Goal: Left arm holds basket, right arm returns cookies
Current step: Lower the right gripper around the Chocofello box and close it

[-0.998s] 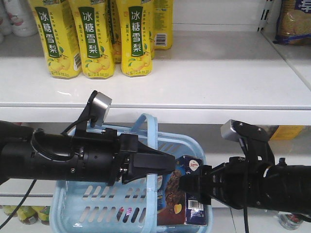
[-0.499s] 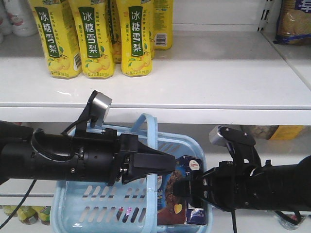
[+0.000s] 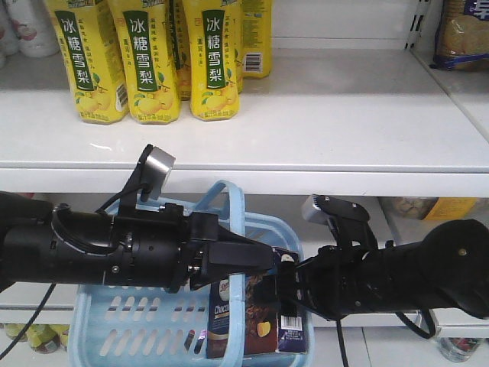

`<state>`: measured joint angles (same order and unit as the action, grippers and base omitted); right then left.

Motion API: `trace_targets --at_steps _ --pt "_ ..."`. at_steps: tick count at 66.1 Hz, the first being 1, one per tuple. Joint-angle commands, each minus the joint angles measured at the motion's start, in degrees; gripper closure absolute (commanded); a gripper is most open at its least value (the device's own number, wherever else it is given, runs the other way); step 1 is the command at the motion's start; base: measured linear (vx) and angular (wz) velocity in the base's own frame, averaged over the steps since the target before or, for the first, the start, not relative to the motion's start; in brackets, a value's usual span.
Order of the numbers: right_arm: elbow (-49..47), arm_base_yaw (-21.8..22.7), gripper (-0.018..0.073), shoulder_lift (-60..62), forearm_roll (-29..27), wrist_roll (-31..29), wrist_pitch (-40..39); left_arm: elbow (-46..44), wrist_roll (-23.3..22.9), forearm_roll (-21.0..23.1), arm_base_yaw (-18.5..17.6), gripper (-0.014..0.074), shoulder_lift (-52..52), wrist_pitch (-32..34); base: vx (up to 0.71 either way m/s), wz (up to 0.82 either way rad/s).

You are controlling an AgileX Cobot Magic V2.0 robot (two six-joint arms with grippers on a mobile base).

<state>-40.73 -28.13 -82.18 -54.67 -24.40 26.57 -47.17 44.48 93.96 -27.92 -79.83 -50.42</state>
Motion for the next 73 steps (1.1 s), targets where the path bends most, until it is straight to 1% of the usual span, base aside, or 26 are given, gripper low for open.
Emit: trace_targets --at_steps 1,6,11,17,25,33,45,64,73 --pt "-3.06 0.0 0.0087 -0.28 -1.22 -1.33 1.03 -2.48 1.08 6.07 0.03 0.0599 1.91 -2.8 0.0 0.0" --pt "-3.92 0.0 0.0087 -1.2 -2.23 -2.45 1.51 -2.48 1.08 6.07 0.03 0.0599 1.91 -2.8 0.0 0.0" --pt "-4.35 0.0 0.0087 -1.97 -4.64 -4.15 2.67 -2.48 1.08 6.07 0.03 0.0599 1.91 -2.8 0.0 0.0" --pt "-4.84 0.0 0.0087 -2.46 -8.19 -7.78 5.02 -2.48 1.08 6.07 0.03 0.0599 1.91 -2.8 0.0 0.0" --pt "-4.83 0.0 0.0087 -2.8 -14.47 -13.28 7.11 -2.48 1.08 6.07 0.03 0.0599 1.91 -2.8 0.0 0.0" --pt "-4.83 0.0 0.0087 -2.8 -17.34 -16.44 6.88 -2.48 1.08 6.07 0.03 0.0599 1.91 -2.8 0.0 0.0" --pt "-4.83 0.0 0.0087 -3.59 -16.81 -17.61 4.49 -2.48 1.08 6.07 0.03 0.0599 1.91 -2.8 0.0 0.0" --pt "-4.83 0.0 0.0087 -9.74 -14.6 -17.61 2.23 -2.48 1.08 6.07 0.03 0.0599 1.91 -2.8 0.0 0.0" --pt "-4.9 0.0 0.0112 -11.52 -14.6 -18.49 0.38 -2.48 1.08 6.07 0.03 0.0599 1.91 -2.8 0.0 0.0"
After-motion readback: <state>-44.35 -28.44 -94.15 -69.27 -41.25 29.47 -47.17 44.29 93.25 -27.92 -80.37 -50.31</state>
